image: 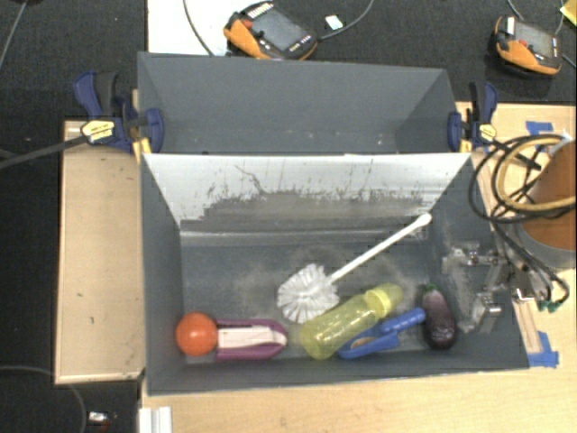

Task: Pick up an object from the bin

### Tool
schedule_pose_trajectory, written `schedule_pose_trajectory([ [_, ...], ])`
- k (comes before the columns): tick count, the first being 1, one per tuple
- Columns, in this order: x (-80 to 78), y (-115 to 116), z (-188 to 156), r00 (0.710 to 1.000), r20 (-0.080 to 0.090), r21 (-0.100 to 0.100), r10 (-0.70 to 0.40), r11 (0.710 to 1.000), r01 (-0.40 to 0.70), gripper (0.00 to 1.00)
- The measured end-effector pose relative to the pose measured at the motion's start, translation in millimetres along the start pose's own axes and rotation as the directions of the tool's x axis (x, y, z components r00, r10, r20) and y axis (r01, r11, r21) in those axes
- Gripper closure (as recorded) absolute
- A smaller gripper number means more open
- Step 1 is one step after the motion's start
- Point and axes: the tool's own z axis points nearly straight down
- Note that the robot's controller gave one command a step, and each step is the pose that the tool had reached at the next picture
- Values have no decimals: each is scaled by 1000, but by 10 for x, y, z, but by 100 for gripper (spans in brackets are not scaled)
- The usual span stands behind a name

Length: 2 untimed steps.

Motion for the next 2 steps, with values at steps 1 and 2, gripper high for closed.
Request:
schedule_pose_trajectory([
  [1,0,0,0,1000,0,0,30,1000,-30,0],
  [2,44,499,436,998,2,-1,66,998,-66,0],
])
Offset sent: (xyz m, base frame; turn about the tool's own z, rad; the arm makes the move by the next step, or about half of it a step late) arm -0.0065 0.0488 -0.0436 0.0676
